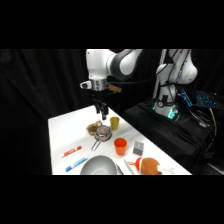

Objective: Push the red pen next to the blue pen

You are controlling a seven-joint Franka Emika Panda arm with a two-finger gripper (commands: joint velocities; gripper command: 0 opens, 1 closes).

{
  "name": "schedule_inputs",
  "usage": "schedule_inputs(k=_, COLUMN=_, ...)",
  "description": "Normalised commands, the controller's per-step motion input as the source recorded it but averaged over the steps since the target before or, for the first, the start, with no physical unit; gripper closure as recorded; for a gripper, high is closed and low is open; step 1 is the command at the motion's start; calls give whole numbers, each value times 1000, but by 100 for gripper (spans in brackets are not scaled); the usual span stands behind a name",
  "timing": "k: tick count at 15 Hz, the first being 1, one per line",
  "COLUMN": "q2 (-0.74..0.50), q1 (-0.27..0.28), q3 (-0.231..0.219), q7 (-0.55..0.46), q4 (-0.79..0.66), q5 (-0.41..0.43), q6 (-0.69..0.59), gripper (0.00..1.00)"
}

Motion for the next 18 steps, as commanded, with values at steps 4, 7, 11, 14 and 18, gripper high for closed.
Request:
schedule_inputs(k=4, q2=74, q1=-35, q3=21, q7=-6, q4=94, q5=-4, q6=-16, gripper=0)
schedule_inputs(k=7, q2=246, q1=-65, q3=-3, q7=-16, q4=310, q5=-30, q6=-14, gripper=0)
schedule_inputs(k=11, q2=372, q1=-104, q3=-28, q7=-43, q4=488, q5=-26, q6=0, gripper=0)
schedule_inputs(k=14, q2=406, q1=-110, q3=-19, q7=-57, q4=571, q5=-12, q6=-18, gripper=0)
schedule_inputs(k=18, q2=406, q1=-90, q3=26, q7=-69, q4=622, q5=10, q6=-66, gripper=0)
